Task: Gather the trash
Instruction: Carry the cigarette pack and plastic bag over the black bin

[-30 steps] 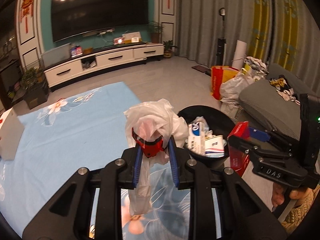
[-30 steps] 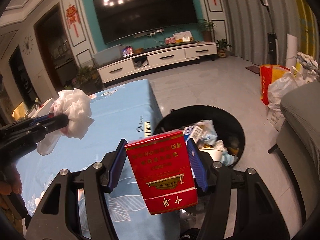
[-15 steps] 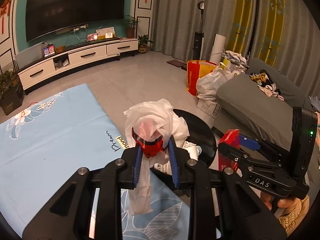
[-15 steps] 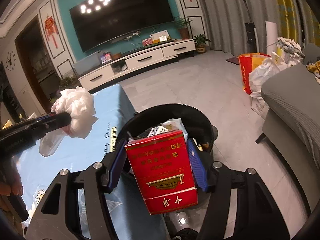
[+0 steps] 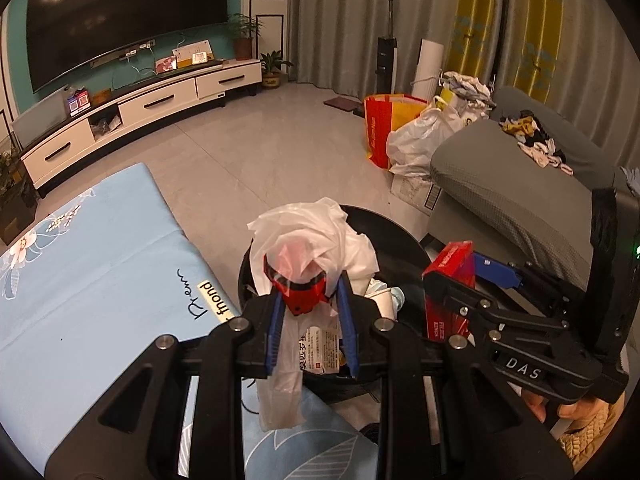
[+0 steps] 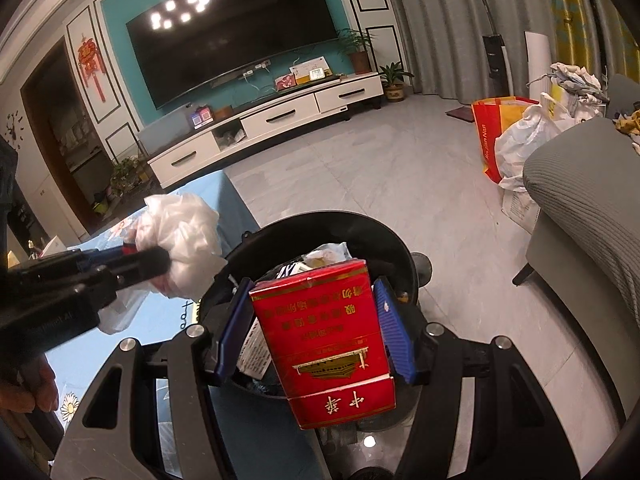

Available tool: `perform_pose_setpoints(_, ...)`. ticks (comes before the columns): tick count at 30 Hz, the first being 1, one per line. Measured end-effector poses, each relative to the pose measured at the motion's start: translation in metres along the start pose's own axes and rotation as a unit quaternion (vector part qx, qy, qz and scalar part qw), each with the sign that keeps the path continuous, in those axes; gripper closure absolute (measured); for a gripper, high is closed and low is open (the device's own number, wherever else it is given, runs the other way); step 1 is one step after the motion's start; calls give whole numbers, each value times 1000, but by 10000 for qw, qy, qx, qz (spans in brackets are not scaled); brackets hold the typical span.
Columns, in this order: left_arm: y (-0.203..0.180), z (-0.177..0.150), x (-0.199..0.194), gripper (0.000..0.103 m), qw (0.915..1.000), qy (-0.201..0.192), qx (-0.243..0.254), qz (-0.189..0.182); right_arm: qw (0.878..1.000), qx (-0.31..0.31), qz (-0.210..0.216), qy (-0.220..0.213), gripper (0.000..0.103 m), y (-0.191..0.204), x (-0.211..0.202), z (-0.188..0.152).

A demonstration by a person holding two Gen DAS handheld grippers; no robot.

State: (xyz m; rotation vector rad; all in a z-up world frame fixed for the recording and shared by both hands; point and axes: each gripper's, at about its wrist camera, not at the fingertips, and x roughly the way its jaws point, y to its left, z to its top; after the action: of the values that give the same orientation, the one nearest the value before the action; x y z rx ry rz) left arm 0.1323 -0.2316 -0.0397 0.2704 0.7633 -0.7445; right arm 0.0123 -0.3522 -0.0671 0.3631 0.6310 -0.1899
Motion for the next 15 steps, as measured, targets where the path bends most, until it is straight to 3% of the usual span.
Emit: perform_pose_setpoints(15,-11,4,31,76,9998,161,91,11,10000,-7,-38,18,42,-10,16,10)
